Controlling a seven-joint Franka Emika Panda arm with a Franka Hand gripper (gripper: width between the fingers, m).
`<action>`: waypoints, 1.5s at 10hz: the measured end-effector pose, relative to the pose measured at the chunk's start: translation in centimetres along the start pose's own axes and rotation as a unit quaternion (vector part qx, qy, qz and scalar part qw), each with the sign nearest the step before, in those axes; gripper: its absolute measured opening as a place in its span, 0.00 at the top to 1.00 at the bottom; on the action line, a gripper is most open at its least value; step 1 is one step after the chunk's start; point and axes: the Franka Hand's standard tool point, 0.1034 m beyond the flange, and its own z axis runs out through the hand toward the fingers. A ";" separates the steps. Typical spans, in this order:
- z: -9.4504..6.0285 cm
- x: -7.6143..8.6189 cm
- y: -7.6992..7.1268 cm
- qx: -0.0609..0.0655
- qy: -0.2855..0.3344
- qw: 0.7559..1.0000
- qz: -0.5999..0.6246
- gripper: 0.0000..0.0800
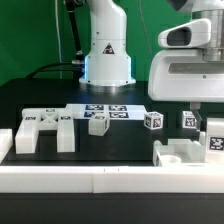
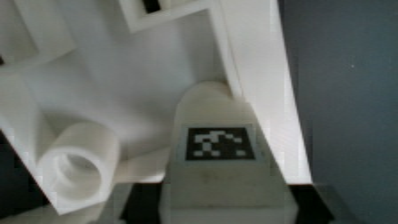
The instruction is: Assemble chair
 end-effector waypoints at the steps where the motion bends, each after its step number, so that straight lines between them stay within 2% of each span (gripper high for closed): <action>1: 0.0 0.0 0.0 0.000 0.000 1.000 0.031 0.64; 5: 0.0 -0.1 0.0 0.004 -0.005 0.975 0.222 0.64; 7: 0.0 -0.1 0.0 0.004 -0.005 0.966 0.257 0.64; 8: 0.0 -0.1 0.0 0.004 -0.006 0.969 0.245 0.54; 9: 0.0 -0.1 0.0 0.005 -0.005 0.974 0.226 0.31; 10: 0.0 0.0 0.0 0.004 -0.007 0.978 0.208 0.23; 12: -0.2 0.1 -0.1 -0.001 -0.005 0.996 0.087 0.20; 15: -0.2 -0.1 -0.3 -0.003 -0.004 0.999 -0.047 0.19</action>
Offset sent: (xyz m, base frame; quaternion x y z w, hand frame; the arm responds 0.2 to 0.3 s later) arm -0.0015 0.0044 0.0003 -0.0002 -0.0213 0.2632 0.9645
